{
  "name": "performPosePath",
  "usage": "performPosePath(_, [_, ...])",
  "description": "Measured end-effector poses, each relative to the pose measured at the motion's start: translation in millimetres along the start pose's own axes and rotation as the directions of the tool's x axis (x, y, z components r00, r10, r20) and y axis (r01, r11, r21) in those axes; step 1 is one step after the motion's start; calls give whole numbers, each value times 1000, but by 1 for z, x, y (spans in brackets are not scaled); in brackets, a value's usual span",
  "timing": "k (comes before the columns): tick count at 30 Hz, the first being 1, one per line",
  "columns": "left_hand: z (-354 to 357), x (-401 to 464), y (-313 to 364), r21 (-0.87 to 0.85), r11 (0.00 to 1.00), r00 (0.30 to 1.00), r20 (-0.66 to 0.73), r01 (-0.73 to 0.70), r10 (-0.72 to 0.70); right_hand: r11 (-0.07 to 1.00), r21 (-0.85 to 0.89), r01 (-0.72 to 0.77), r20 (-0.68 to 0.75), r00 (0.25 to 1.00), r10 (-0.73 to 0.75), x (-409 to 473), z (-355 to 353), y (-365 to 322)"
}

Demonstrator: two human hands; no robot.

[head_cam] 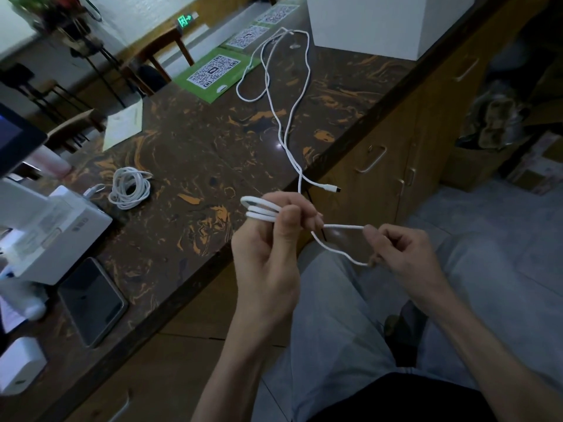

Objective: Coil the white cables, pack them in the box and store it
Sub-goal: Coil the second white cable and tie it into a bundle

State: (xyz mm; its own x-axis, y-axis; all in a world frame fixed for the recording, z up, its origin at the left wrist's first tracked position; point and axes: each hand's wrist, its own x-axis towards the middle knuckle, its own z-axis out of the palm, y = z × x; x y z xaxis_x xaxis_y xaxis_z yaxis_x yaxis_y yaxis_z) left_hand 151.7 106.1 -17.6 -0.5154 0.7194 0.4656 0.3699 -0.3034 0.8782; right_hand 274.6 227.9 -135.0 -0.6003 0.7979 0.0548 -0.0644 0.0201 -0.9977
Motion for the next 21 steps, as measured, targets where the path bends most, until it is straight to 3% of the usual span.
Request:
performPosePath(3, [0, 0, -6, 237, 971, 1000, -3, -2, 3, 998, 65, 20, 87, 996, -25, -4, 0, -3])
performPosePath(8, [3, 0, -27, 584, 806, 986, 165, -101, 4, 968, -123, 220, 358, 919, -163, -7, 8, -18])
performPosePath(12, [0, -2, -43, 714, 688, 959, 266, -129, -97, 946, -166, 278, 463, 869, -174, -11, 6, -33])
performPosePath(15, [-3, -8, -43, 724, 689, 926, 275, -22, -260, 938, -165, 306, 494, 849, -190, -11, 2, -42])
performPosePath(17, [-5, -15, -45, 728, 685, 896, 328, -38, -299, 939, -147, 313, 485, 850, -207, -11, 0, -45])
performPosePath(21, [-9, -23, -43, 801, 585, 798, 432, -126, -421, 933, -176, 314, 418, 882, -218, -10, -2, -44])
